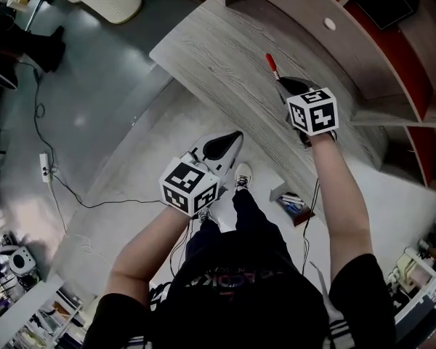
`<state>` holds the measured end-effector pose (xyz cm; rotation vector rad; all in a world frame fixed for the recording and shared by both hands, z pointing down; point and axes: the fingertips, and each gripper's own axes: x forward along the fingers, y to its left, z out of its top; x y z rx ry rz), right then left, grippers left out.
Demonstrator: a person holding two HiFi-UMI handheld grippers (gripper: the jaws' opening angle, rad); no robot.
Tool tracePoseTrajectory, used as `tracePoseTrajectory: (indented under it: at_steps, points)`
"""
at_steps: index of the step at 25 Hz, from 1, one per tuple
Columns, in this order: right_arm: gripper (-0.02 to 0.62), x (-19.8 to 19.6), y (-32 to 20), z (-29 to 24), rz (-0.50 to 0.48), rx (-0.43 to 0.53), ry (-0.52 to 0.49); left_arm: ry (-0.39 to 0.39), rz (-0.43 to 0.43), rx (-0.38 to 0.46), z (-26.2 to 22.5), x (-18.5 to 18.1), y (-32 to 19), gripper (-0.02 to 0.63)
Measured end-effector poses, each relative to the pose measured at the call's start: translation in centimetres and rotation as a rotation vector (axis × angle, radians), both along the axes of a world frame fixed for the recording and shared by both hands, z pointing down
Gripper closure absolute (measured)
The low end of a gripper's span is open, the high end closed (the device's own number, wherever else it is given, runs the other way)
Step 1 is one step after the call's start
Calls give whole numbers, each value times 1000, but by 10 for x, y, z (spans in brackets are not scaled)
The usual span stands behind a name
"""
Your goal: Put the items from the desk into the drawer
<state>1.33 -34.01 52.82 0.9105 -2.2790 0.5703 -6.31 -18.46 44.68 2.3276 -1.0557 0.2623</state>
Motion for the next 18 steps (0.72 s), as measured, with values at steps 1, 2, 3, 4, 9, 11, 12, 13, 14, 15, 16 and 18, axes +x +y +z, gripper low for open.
tracePoseTrajectory:
  at_steps: [1, 2, 3, 4, 9, 11, 12, 13, 14, 15, 16, 18]
  points:
    - [543, -1, 1, -15, 13, 11, -40, 2, 4, 5, -6, -1, -2, 601]
    - [543, -2, 3, -29, 25, 24, -77, 3, 8, 10, -10, -2, -4, 601]
    - [543, -4, 5, -41, 36, 39, -112, 2, 11, 15, -12, -4, -5, 601]
    - [543, -6, 8, -50, 44, 54, -142, 1, 12, 19, -13, -7, -6, 601]
    - [543, -24, 45, -89, 63, 108, -250, 6, 12, 38, -16, -24, 9, 601]
    - [543, -32, 59, -103, 60, 130, -274, 8, 15, 50, -21, -30, 14, 601]
    - [543, -35, 65, -109, 59, 139, -285, 9, 17, 57, -23, -32, 16, 601]
    - [543, -37, 70, -115, 58, 148, -296, 10, 18, 63, -25, -34, 18, 601]
    - [543, -39, 76, -119, 58, 156, -308, 11, 19, 70, -27, -36, 19, 601]
    - [543, -41, 81, -123, 59, 162, -319, 12, 20, 76, -30, -38, 21, 601]
    - [543, -44, 88, -127, 60, 167, -330, 14, 20, 81, -32, -41, 24, 601]
    - [543, -52, 101, -135, 62, 177, -350, 19, 19, 91, -37, -48, 31, 601]
